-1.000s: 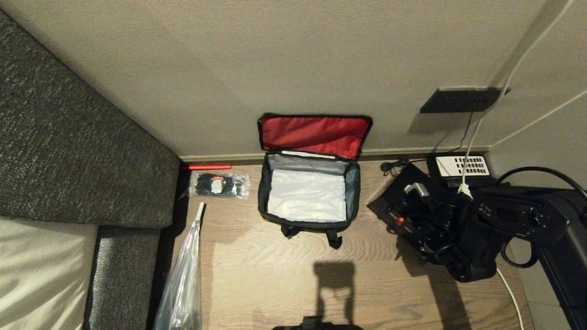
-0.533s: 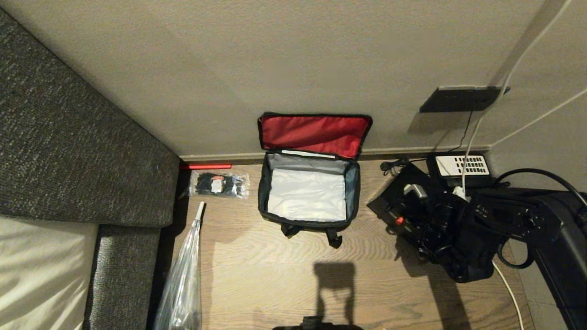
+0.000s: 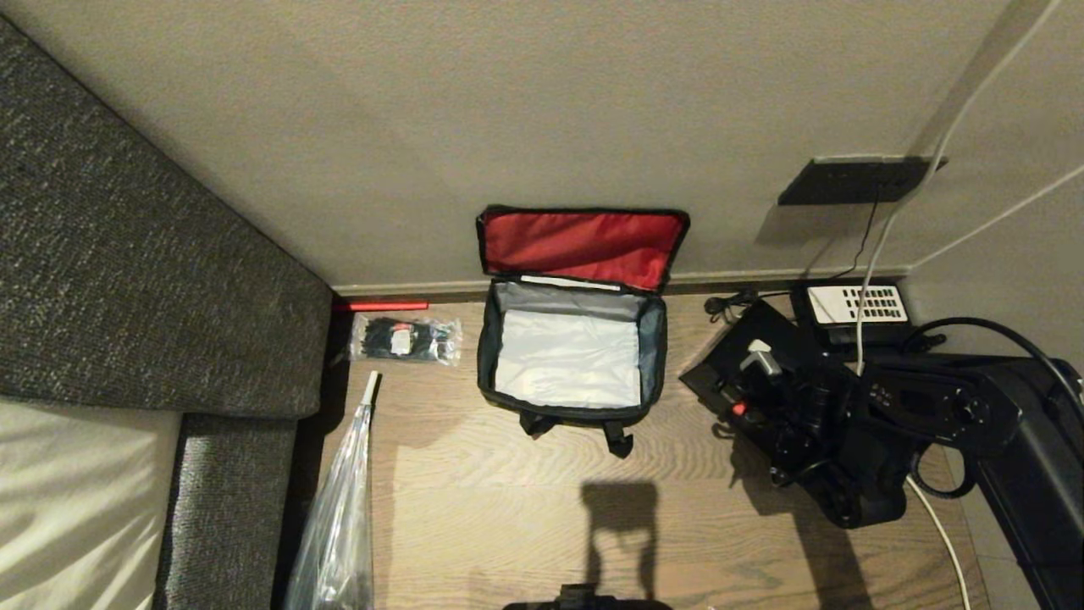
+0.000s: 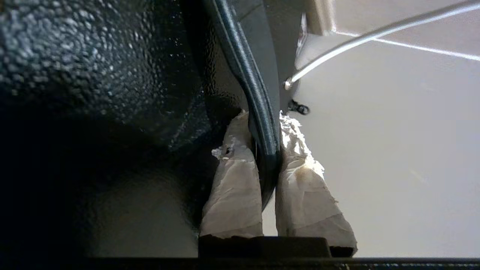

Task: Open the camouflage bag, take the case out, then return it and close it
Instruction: Grip the handle again, then place the black box back

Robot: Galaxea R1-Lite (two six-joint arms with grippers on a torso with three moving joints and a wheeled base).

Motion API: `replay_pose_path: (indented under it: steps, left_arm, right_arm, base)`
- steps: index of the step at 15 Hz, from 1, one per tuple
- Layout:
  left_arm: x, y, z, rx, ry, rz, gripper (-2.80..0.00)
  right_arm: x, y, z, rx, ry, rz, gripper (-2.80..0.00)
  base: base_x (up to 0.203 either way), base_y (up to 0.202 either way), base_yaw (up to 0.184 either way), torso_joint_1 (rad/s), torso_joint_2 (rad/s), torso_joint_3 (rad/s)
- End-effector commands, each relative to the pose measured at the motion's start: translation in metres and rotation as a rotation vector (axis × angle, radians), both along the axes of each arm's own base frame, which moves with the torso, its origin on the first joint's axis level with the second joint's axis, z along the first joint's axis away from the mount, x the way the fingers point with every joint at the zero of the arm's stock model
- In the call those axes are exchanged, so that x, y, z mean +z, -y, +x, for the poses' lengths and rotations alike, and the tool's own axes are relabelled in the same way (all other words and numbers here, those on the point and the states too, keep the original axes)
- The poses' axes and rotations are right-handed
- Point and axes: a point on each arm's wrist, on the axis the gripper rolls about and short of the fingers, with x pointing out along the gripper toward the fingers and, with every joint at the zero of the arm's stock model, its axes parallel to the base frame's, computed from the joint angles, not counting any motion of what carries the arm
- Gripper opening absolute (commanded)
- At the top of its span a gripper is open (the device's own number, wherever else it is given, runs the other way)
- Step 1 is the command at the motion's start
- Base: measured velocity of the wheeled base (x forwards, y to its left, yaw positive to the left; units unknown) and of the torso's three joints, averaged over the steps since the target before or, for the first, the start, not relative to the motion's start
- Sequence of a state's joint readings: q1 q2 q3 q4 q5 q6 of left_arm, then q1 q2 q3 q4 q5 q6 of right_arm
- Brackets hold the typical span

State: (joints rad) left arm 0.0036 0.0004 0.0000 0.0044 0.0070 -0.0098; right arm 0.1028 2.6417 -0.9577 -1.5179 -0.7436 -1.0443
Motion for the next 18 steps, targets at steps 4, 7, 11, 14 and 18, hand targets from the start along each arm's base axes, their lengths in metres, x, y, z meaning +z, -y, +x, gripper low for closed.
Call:
replay_pose_path:
  steps: [4, 7, 11, 14, 18]
  left_arm:
    - [-0.001, 0.000, 0.000, 0.002, -0.001, -0.001, -2.80]
    - [-0.001, 0.000, 0.000, 0.002, -0.001, 0.000, -2.80]
    - [-0.001, 0.000, 0.000, 0.002, -0.001, -0.001, -2.80]
    - [-0.001, 0.000, 0.000, 0.002, 0.000, -0.001, -2.80]
    - [-0.001, 0.000, 0.000, 0.002, -0.003, -0.001, -2.80]
  right_arm:
    - [0.017, 0.000, -0.002, -0.006, 0.033, -0.003, -2.80]
    - [0.058, 0.000, -0.004, -0.003, 0.100, -0.020, -2.80]
    - [0.100, 0.002, -0.020, -0.002, 0.133, -0.054, -2.80]
    - [0.121, 0.003, -0.034, -0.006, 0.139, -0.076, -2.80]
    - [0.128, 0.002, -0.050, 0.004, 0.119, -0.080, -2.80]
  base:
    - [0.000, 0.000, 0.000, 0.000, 0.00, 0.000]
    - [0.000, 0.000, 0.000, 0.000, 0.00, 0.000]
    - [0.000, 0.000, 0.000, 0.000, 0.00, 0.000]
    - [0.000, 0.000, 0.000, 0.000, 0.00, 0.000]
    - [0.000, 0.000, 0.000, 0.000, 0.00, 0.000]
